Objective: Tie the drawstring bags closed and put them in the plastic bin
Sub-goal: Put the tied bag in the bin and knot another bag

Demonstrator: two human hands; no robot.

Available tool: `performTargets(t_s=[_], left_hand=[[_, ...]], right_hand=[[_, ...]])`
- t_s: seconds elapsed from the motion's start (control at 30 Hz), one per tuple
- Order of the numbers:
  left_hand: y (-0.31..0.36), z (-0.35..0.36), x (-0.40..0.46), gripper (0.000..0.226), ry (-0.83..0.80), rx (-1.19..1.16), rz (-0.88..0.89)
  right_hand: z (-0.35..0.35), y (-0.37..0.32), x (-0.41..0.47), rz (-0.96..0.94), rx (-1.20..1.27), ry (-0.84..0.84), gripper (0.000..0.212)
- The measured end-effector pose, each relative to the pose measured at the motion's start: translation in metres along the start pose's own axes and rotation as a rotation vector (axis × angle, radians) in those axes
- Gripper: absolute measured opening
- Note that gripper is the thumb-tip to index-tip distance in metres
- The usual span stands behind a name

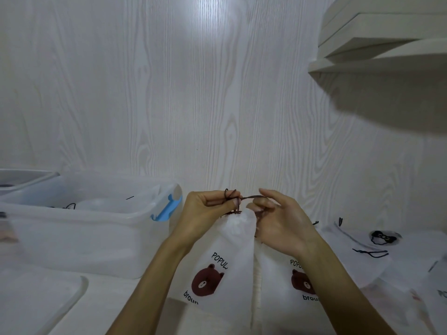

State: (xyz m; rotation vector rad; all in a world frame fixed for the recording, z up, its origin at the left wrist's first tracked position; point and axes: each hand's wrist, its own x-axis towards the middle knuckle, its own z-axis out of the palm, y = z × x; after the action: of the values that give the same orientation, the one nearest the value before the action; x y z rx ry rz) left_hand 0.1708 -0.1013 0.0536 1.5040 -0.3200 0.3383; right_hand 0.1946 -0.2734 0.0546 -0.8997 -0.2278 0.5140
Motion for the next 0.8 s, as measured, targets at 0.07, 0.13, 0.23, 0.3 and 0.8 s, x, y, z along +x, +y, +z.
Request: performTargets(t_s=[0.07,0.13,0.23,0.3,0.8], left_hand=[[-0.001,-0.002,0.001,0.017,0.009,0.000,-0.007],[-0.002,-0.004,0.003,0.017,0.005,-0.007,-0.022],[-0.004,-0.002,0.004,0.020,-0.035,-0.009,-0.048],[-0.005,0.003,0.004,0.021,-0.009,0.003,-0.057],[0.028,0.013,0.009,0.031,0.309,-0.082,0.032]], right_hand=[[0.000,-0.009,-0.005,-0.066,-0.045,0.024,0.034],[-0.001,-0.016,-0.008,-0.172,-0.063,0.086,0.029],[0.004,-0.016,-0.008,-0.285,0.017,0.113,0.028],[0.010,-0.009,-0.005,-0.339,0.181,0.062,0.029],[0.037,-0.014,-0.018,-1.160,-0.967,0.335,0.037]])
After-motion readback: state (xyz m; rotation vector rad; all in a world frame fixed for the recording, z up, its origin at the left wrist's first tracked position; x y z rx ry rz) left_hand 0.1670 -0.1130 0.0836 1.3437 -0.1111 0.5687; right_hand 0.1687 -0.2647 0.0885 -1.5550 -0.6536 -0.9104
